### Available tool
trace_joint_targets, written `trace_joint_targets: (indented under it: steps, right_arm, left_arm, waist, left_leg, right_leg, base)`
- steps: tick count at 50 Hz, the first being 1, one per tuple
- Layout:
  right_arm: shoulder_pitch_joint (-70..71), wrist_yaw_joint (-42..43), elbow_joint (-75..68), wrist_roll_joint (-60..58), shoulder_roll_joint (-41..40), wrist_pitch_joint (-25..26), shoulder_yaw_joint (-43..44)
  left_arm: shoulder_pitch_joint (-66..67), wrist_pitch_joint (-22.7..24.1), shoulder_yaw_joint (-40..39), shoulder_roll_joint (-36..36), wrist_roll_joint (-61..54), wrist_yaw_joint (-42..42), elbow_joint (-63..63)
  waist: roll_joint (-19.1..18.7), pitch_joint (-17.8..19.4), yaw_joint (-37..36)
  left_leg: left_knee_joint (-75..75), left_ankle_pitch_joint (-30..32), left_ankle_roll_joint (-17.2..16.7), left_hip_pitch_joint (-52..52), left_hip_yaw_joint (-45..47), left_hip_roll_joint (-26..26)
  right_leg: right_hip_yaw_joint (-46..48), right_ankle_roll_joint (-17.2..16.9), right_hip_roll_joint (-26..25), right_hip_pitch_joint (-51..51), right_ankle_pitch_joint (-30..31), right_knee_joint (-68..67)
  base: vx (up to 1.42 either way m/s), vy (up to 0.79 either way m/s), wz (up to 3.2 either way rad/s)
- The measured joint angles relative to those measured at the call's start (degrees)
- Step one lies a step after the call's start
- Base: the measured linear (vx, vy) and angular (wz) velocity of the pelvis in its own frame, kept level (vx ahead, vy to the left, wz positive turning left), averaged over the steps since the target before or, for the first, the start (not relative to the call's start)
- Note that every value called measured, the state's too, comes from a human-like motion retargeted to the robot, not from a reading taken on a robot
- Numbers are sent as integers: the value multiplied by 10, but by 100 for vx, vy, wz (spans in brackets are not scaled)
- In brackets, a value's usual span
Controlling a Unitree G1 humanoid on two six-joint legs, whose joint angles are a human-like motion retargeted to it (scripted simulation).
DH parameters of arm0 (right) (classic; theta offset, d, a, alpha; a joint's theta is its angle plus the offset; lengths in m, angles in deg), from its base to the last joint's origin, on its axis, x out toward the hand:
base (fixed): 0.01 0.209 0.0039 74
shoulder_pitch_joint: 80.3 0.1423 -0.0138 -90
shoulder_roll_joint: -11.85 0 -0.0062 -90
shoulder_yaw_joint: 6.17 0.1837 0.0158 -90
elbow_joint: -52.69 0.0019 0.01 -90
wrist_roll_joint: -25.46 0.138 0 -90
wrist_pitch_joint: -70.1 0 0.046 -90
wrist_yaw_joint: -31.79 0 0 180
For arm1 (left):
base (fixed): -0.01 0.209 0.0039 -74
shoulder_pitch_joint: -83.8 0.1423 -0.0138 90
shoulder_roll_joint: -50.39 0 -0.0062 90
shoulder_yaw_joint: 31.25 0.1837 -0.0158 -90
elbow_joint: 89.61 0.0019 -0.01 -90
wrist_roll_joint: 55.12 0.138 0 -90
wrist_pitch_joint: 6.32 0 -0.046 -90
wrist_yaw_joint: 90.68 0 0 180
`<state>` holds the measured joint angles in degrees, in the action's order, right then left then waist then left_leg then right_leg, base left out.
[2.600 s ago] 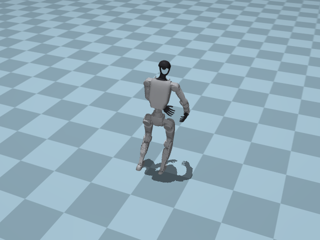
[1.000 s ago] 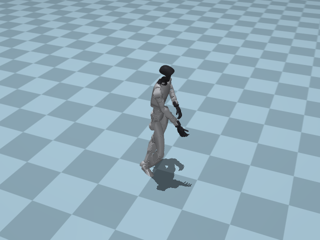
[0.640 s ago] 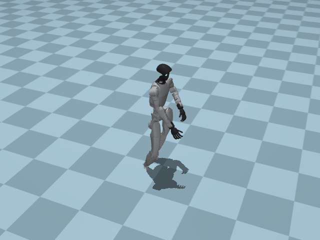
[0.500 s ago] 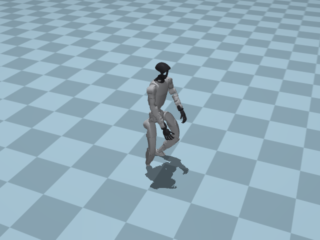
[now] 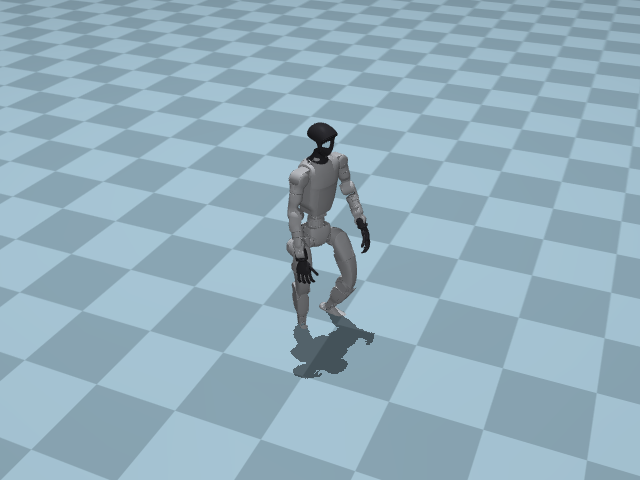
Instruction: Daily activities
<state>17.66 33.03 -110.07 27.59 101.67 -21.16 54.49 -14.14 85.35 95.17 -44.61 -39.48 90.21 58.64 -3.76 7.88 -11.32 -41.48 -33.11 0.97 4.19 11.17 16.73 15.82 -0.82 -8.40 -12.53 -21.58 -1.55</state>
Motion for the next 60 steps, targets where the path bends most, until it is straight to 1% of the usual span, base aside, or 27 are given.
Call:
trace_joint_targets:
  steps: [3,8,11,14,23,33,39,45,48,50,52,56,60]
  right_arm:
    - [-5,-9,-3,-6,-4,1,-6]
    - [-5,-26,-5,-13,-1,4,-12]
    - [-3,-35,-6,-16,3,4,-15]
    - [2,-45,-7,-19,9,5,-15]
    - [5,-66,-11,-22,15,7,-18]
    - [15,-82,-13,-15,19,11,-19]
    - [24,-82,5,16,17,10,-14]
    - [21,-83,81,112,-6,4,2]
    - [13,-83,149,200,-22,0,11]
    - [5,-78,218,284,-29,2,10]
    - [-6,-76,271,347,-42,2,8]
    - [-22,-58,384,466,-59,6,-20]
    - [-19,-24,476,542,-62,14,-74]
  left_arm:
    - [8,-3,4,5,3,8,15]
    - [11,-2,3,15,1,21,33]
    - [13,-1,1,21,-4,27,37]
    - [12,2,-3,26,-13,32,38]
    - [21,8,-15,38,-48,42,32]
    - [29,10,-27,48,-98,48,29]
    - [35,9,-40,55,-149,40,29]
    - [31,11,-75,47,-250,11,16]
    - [23,18,-99,56,-327,-10,-14]
    - [11,24,-116,59,-398,-32,-44]
    - [-2,32,-133,69,-455,-52,-70]
    - [-59,58,-164,82,-577,-107,-127]
    - [-156,83,-172,90,-663,-169,-168]
  waist:
    - [-6,10,5]
    - [-10,17,9]
    - [-9,20,9]
    - [-1,19,8]
    - [11,29,3]
    - [24,33,2]
    - [30,34,5]
    - [34,31,14]
    - [42,29,20]
    - [52,20,25]
    - [59,17,31]
    - [73,3,43]
    - [85,-18,62]
  left_leg:
    - [-19,-3,-1,-8,-1,11]
    - [-16,-9,3,-26,2,10]
    - [-7,-9,6,-37,6,3]
    - [20,-4,13,-50,12,-17]
    - [47,6,22,-76,24,-41]
    - [84,18,33,-98,36,-66]
    - [105,25,40,-108,45,-77]
    - [131,34,45,-114,59,-90]
    - [151,41,47,-117,69,-97]
    - [188,50,51,-119,74,-113]
    - [204,65,50,-123,85,-118]
    - [252,91,53,-133,99,-136]
    - [312,124,56,-145,111,-157]
  right_leg:
    - [-1,-2,-1,-9,-2,-16]
    - [-4,-4,3,-13,-13,-37]
    - [-6,-6,10,-12,-18,-47]
    - [-7,-9,24,-8,-24,-54]
    - [-14,-18,49,-8,-30,-73]
    - [-28,-25,66,-12,-22,-64]
    - [-41,-29,73,-12,-13,-52]
    - [-57,-32,79,-4,-2,-40]
    - [-65,-33,84,2,5,-31]
    - [-72,-35,88,12,11,-14]
    - [-77,-36,94,15,22,-8]
    - [-89,-36,104,23,38,12]
    - [-101,-34,113,37,50,25]
  base:
    - [0,0,0]
    - [1,4,-7]
    - [1,6,-8]
    - [3,6,-8]
    - [0,1,-1]
    - [0,0,0]
    - [-1,2,-16]
    - [-2,3,-25]
    - [-2,3,-28]
    - [1,4,-28]
    - [-6,2,-29]
    - [-4,2,-27]
    - [-4,2,-24]
